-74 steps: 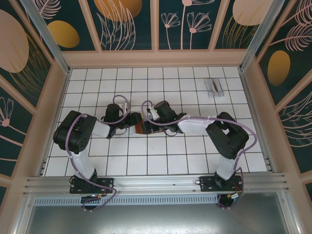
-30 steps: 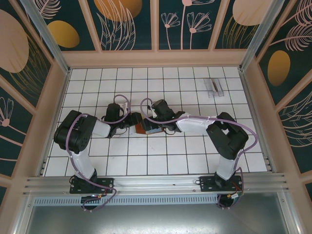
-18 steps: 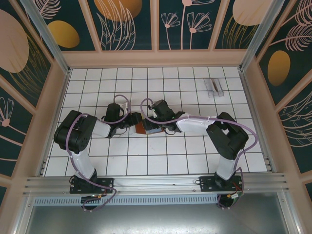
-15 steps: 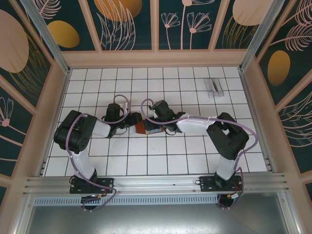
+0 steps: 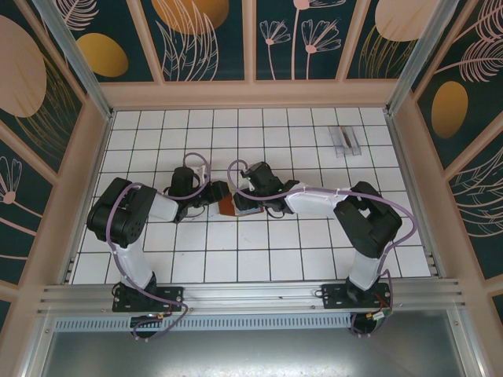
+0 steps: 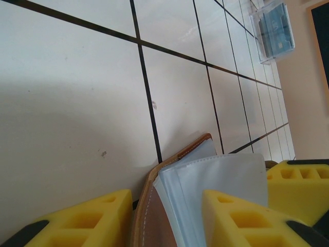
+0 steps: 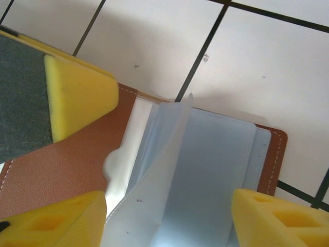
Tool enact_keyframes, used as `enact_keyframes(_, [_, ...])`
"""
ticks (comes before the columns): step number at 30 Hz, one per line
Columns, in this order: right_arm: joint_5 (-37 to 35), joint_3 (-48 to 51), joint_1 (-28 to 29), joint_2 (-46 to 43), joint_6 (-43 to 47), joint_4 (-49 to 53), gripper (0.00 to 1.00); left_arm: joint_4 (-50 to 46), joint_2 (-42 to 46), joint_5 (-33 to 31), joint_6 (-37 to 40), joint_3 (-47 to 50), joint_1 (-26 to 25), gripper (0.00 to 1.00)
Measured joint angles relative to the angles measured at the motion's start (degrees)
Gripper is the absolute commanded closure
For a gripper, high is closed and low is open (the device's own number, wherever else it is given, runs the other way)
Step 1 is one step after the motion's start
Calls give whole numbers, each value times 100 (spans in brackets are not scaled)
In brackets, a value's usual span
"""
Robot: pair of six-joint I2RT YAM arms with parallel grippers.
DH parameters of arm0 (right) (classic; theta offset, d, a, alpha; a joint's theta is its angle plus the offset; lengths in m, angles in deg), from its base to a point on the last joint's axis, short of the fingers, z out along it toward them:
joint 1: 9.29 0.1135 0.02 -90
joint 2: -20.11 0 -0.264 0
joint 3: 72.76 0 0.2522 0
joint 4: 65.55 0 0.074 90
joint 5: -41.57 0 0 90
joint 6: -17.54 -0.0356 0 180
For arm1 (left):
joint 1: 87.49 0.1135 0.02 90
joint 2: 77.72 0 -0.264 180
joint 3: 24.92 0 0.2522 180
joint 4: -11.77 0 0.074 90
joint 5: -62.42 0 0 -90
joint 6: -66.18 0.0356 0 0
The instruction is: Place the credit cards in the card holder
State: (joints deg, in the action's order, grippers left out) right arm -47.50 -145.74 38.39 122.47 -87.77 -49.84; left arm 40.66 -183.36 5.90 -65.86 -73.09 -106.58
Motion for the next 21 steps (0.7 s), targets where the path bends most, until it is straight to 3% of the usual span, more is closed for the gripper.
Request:
enact_keyframes(4, [216,0,0,2,-26,-35,40,81,9,-9,-9,37,-2,55])
enact_keyframes(13, [1019,35,-2,2,-50,-678,40,216,122,87,-299,105,11,38])
enact_keyframes(21, [1770,127,-11,138,-184,-1366,40,-203,560,-76,-507,249,400,25])
